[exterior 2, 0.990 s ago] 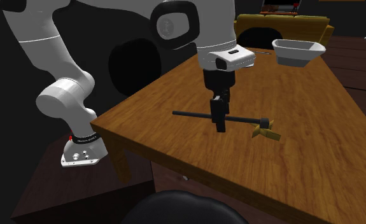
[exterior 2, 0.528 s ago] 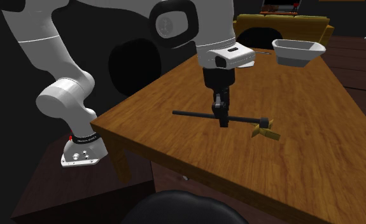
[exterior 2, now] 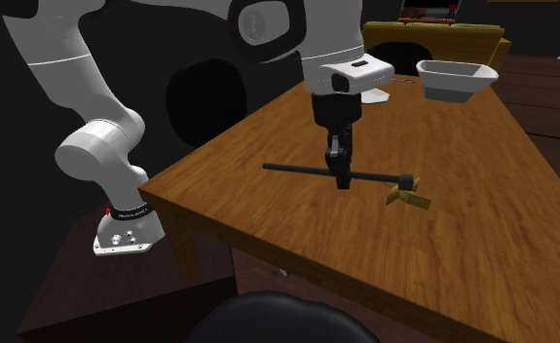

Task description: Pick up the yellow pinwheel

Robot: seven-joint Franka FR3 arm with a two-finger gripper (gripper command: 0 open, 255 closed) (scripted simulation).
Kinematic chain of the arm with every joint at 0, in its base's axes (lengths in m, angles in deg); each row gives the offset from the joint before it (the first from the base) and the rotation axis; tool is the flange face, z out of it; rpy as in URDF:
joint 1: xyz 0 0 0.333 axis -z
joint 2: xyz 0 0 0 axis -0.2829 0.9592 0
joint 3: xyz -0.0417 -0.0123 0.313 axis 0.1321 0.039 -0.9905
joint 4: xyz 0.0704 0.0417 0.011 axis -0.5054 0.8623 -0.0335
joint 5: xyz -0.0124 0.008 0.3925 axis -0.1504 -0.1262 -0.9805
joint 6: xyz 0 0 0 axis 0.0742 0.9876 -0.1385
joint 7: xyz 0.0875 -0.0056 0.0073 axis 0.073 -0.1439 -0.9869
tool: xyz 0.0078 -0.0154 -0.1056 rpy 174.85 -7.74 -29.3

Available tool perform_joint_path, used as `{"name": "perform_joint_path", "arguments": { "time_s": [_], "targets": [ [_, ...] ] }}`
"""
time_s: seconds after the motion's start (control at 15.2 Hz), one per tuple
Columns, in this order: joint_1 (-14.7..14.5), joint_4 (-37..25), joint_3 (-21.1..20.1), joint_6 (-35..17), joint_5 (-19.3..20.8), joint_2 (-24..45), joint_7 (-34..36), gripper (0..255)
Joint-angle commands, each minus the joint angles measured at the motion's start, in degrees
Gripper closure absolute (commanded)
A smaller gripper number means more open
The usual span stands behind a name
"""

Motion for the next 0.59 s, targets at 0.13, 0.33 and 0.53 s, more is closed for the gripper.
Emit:
{"name": "perform_joint_path", "arguments": {
  "time_s": [0.13, 0.33, 0.53],
  "targets": [
    [-0.02, -2.75, -0.05, 3.16, -0.03, -0.40, -0.23, 255],
    [-0.07, -4.81, -0.12, 5.45, -0.06, -0.64, -0.33, 255],
    [-0.11, -6.99, -0.18, 7.74, -0.11, -0.76, -0.45, 255]
  ]
}}
